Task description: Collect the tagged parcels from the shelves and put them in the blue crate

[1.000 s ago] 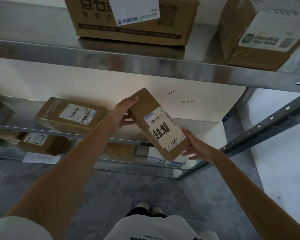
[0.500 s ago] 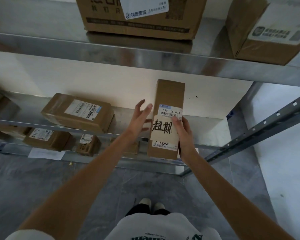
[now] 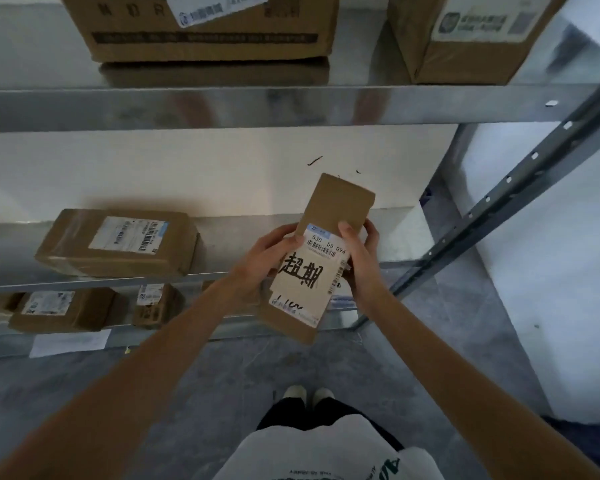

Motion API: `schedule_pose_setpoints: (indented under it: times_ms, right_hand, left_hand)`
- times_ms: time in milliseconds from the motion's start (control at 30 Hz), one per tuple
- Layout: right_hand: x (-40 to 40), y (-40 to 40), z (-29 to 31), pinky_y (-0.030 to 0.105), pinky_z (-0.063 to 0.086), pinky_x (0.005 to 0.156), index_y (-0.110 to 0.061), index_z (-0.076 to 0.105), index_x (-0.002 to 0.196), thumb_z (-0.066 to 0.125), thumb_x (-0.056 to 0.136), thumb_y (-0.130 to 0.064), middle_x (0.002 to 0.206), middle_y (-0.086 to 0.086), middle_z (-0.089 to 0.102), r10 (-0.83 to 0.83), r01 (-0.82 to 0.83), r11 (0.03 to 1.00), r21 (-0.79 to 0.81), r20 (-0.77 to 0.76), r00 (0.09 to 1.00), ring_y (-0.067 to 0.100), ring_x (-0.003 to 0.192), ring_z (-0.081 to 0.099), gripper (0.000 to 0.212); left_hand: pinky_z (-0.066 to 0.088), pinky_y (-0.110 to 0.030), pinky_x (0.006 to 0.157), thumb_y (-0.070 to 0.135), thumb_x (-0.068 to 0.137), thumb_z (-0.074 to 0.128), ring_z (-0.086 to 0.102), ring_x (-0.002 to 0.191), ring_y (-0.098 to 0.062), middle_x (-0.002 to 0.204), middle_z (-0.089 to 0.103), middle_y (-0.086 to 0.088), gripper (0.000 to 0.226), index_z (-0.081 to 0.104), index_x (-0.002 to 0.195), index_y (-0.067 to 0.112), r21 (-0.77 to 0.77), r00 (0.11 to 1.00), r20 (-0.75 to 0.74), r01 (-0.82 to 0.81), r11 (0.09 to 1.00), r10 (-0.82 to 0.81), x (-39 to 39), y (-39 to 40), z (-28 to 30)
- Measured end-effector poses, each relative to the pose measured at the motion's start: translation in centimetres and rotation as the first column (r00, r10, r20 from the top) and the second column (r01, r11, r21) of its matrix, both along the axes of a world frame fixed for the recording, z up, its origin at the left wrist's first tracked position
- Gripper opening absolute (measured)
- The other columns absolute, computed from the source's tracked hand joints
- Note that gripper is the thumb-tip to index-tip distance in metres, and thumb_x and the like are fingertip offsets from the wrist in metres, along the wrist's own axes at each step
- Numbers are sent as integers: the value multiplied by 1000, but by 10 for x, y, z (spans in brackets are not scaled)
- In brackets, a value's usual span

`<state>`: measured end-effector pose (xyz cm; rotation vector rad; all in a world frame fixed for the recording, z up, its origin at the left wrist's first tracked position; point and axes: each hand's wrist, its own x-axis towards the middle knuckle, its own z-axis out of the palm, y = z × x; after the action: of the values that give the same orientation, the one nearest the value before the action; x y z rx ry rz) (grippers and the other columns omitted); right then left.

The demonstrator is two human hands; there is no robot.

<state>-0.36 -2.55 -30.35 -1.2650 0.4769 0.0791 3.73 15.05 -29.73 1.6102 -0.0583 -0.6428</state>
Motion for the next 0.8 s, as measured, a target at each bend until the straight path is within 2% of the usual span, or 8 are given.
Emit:
schedule_pose_setpoints:
  times_ms: [167,267,367,433,500,633,733,800]
  right_hand:
    - [-63,-40,-29,45,57,87,-35,33,141,72,76,-45,127,3,59,-286,294,954,62,-119,951,25,112,64,77]
    - [-107,-69,-37,38,56,81,-26,50,128,70,85,-41,116,3,65,-416,437,895,94,-179,892,22,105,66,50]
    - [-147,-104,-38,36,55,76,-23,55,118,64,90,-37,102,3,67,-631,659,743,114,-208,747,22,96,67,33]
    - [-179,-132,-39,40,56,82,-24,54,113,63,90,-38,107,4,64,-769,796,599,87,-213,602,23,99,65,29]
    - [-214,-157,-43,42,55,87,-25,51,110,63,91,-39,107,3,61,-861,886,456,79,-211,462,22,100,63,27]
    - [-284,-196,-49,44,54,89,-23,45,115,60,93,-40,109,2,59,-934,957,284,59,-209,290,24,103,62,32]
    - [-345,-226,-61,42,46,101,-23,47,120,59,91,-46,120,4,58,-950,971,235,-35,-221,222,22,114,57,39]
    - [-388,-244,-66,38,43,100,-19,54,122,58,90,-52,122,5,60,-947,957,236,-166,-259,188,21,114,57,47]
  left_hand:
    - [58,-32,70,41,87,64,71,83,-25,98,73,-13,42,57,127,29,92,904,-139,418,904,-404,7,-24,-9]
    - [57,-37,80,61,83,60,73,86,-21,97,75,-4,45,58,123,42,266,797,-137,601,753,-588,0,-63,-13]
    - [50,-34,89,66,85,47,66,99,-15,114,69,6,50,59,124,37,269,834,-88,546,793,-545,-20,-115,-15]
    - [43,-34,93,47,99,39,57,107,-16,121,61,4,40,61,122,24,295,958,4,272,916,-285,-38,-150,-27]
    - [46,-42,98,37,100,39,58,104,-19,118,63,-1,29,64,107,24,243,995,-24,104,964,-101,-68,-180,-38]
    - [56,-24,81,34,103,37,65,93,-13,98,69,4,30,63,108,21,127,924,-127,376,918,-361,-139,-250,-45]
    - [47,-35,100,37,103,35,63,107,-19,116,68,-4,41,60,126,14,158,851,-100,525,837,-515,-182,-311,-44]
    - [45,-38,103,36,103,35,62,106,-19,117,67,-6,40,58,128,14,181,823,-81,567,803,-563,-212,-349,-45]
